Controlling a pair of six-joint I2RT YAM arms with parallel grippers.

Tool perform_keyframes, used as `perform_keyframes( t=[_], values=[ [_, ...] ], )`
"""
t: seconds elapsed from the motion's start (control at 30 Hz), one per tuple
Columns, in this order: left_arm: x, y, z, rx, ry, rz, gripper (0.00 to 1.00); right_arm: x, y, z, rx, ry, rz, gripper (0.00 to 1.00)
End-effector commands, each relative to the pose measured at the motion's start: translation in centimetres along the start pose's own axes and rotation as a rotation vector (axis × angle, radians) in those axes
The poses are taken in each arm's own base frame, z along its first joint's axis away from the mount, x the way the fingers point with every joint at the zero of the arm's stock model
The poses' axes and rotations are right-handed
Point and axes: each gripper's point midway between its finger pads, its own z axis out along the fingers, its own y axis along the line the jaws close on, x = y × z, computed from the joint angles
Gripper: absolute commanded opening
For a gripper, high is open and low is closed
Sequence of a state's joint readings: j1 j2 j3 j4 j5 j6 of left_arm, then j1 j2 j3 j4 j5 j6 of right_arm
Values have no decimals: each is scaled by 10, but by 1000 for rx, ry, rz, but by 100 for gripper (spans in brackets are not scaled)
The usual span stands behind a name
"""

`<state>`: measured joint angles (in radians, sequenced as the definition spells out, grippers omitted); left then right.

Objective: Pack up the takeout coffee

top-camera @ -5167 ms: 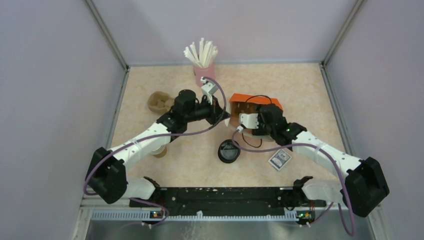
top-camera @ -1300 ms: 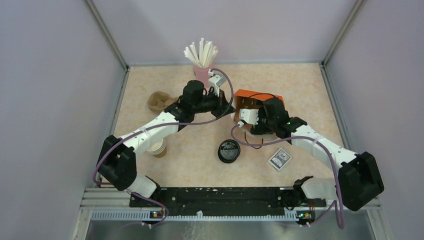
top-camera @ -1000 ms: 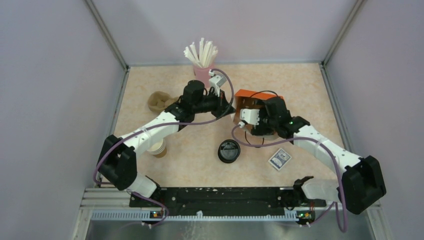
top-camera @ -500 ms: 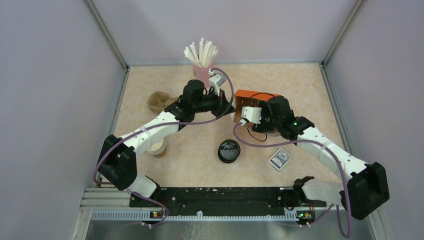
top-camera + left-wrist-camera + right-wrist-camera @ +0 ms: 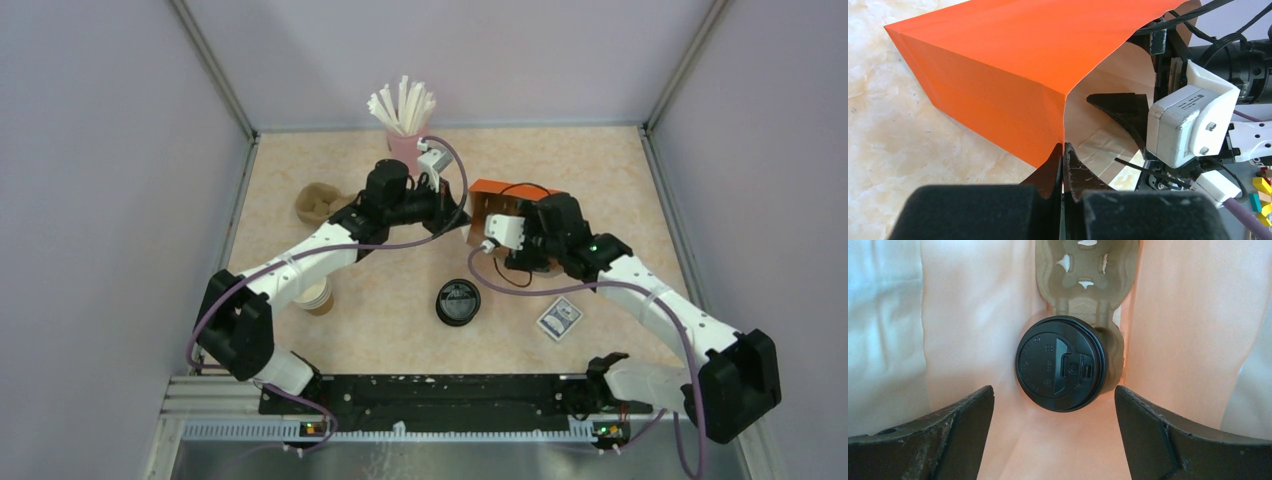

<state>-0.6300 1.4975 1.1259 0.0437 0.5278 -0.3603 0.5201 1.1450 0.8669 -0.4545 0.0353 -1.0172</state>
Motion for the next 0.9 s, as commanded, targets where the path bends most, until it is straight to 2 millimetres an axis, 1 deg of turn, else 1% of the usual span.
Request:
perform_keyframes(
  t=[0.0, 0.2, 0.3, 0.4, 0.5, 0.57, 0.67, 0.73, 0.87],
  values=[
    [-21, -11, 1, 38, -50, 44, 0, -17, -26, -22, 62, -66, 28, 85],
    [-23, -12, 1, 42, -53, 39, 0, -22, -33, -28, 92, -86, 52, 82],
    [-23, -12, 1, 40, -54, 37, 0, -25, -37, -31, 113, -100, 61, 87],
    [-23, -12, 0, 41, -52, 35, 0, -27, -40, -33, 123, -107, 65, 88],
    [-22, -12, 1, 38, -52, 32, 0, -28, -42, -35, 128, -110, 68, 83],
    [-23, -12, 0, 38, -54, 33, 0, -29, -39, -35, 112, -121, 68, 80],
    [-24, -13, 0, 40, -56, 34, 0, -31, -37, -37, 104, -130, 76, 78],
    [-24, -13, 0, 38, -56, 33, 0, -33, -41, -41, 119, -144, 90, 78],
    [-24, -13, 0, 40, -57, 32, 0, -31, -40, -42, 114, -138, 101, 75]
  ],
)
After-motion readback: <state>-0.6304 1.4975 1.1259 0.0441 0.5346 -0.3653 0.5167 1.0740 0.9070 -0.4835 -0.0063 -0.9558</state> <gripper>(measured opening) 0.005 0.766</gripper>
